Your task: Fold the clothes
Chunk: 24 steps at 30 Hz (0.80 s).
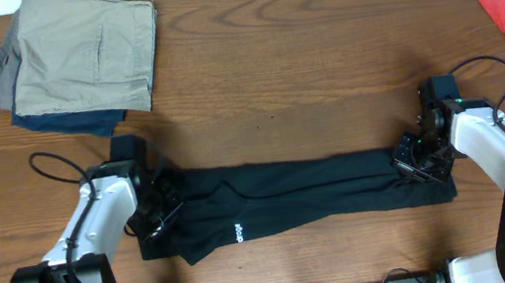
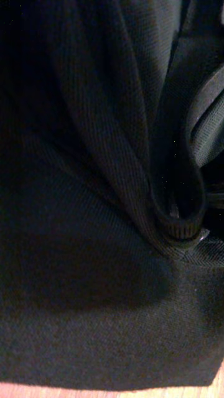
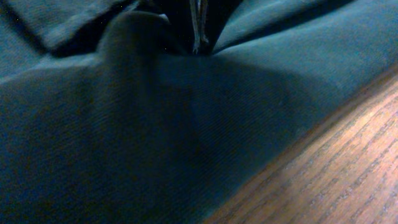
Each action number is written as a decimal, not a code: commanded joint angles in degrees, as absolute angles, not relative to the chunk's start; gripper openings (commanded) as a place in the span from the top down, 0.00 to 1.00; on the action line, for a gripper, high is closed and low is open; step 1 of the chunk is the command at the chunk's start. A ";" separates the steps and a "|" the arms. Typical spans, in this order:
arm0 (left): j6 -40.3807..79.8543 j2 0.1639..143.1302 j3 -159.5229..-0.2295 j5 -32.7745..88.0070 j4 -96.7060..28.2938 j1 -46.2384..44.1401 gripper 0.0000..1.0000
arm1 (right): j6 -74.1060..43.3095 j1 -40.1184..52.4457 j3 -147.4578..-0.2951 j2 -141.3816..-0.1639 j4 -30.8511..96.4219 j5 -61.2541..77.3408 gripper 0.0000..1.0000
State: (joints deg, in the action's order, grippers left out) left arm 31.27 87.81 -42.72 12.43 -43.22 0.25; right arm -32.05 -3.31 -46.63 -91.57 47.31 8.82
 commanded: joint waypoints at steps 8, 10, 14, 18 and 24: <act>30.41 86.02 -42.19 9.78 -43.40 5.74 0.94 | -29.85 -3.73 -51.40 -90.41 53.52 7.07 0.99; 30.28 85.43 -42.19 9.76 -43.40 6.24 0.94 | -29.45 -3.73 -53.39 -89.36 55.66 6.13 0.99; 30.30 84.44 -42.19 9.78 -43.38 7.29 0.94 | -27.31 -3.62 -55.42 -87.79 57.89 6.33 0.99; 30.28 84.05 -42.19 9.80 -43.38 7.35 0.94 | -24.01 -2.35 -54.70 -87.66 58.46 10.07 0.98; 30.28 84.05 -42.19 9.80 -43.38 7.38 0.94 | -24.01 2.39 -49.10 -87.77 53.01 13.54 0.93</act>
State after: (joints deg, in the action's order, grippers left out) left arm 31.07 84.90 -42.72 11.31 -43.20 7.03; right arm -25.23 -0.10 -52.23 -88.12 54.46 10.79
